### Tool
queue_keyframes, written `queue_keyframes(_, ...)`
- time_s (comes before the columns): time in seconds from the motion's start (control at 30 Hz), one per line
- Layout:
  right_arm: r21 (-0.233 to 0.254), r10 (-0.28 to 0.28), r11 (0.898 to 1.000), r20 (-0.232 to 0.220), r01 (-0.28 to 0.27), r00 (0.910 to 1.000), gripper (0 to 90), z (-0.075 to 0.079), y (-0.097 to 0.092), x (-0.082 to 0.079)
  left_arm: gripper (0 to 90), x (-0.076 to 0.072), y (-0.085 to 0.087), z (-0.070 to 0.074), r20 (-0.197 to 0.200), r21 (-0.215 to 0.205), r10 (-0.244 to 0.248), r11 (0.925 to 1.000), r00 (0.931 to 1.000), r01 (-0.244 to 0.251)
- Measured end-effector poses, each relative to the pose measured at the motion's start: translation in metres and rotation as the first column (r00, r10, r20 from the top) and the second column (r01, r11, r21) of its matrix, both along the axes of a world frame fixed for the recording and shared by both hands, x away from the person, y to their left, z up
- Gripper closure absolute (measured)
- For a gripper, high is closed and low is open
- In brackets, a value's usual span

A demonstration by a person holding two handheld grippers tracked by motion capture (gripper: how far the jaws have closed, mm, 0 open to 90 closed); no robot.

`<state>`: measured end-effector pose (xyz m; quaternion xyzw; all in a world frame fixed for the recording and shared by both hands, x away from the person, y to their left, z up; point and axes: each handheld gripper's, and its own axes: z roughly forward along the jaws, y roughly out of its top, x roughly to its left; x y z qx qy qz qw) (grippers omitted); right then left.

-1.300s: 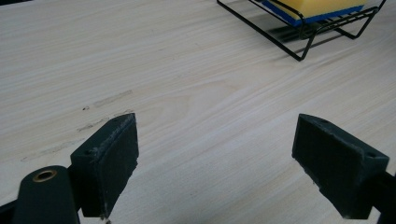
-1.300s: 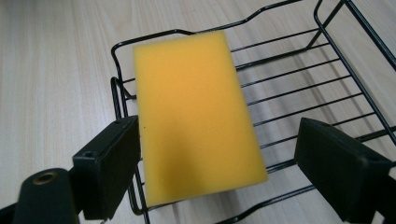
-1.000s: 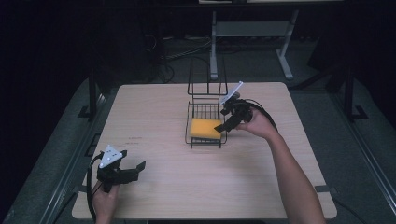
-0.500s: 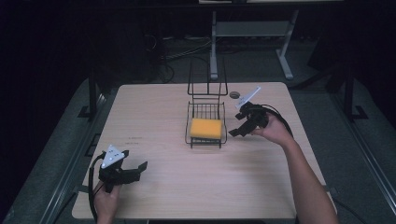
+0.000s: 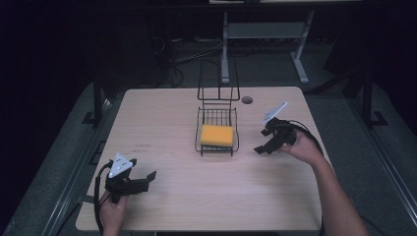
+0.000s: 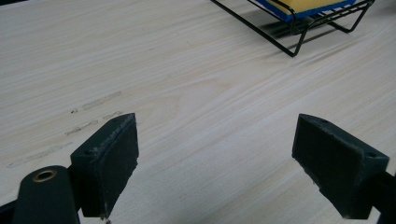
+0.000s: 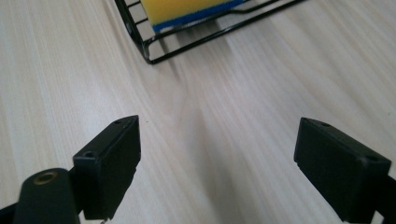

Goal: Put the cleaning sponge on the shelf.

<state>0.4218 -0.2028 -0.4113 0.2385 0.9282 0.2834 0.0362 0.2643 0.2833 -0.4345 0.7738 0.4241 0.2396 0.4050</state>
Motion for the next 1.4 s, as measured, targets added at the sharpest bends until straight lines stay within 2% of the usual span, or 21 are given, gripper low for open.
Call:
queue_keyframes(0.3,-0.007,-0.018,1.000,-0.006,0.018,0.9998,14.4,-0.007,-0.012,-0.011,14.1,-0.001,0.001,0.000,-0.001,-0.004,0.003,1.0000,1.0000,-0.003)
queue_keyframes(0.67,0.012,-0.025,1.000,-0.006,0.025,0.9997,14.8,-0.010,-0.021,-0.019,14.1,-0.001,0.001,0.000,0.001,-0.002,0.003,1.0000,1.0000,-0.003)
queue_keyframes(0.87,0.018,-0.048,0.999,-0.019,0.048,0.9987,14.8,-0.014,-0.031,-0.027,14.0,-0.001,0.000,0.000,-0.001,-0.003,0.002,1.0000,1.0000,-0.002)
queue_keyframes(1.4,0.008,-0.074,0.997,-0.021,0.074,0.9971,14.8,-0.019,-0.052,-0.043,14.1,-0.002,0.000,0.000,-0.003,0.001,0.000,1.0000,1.0000,0.000)
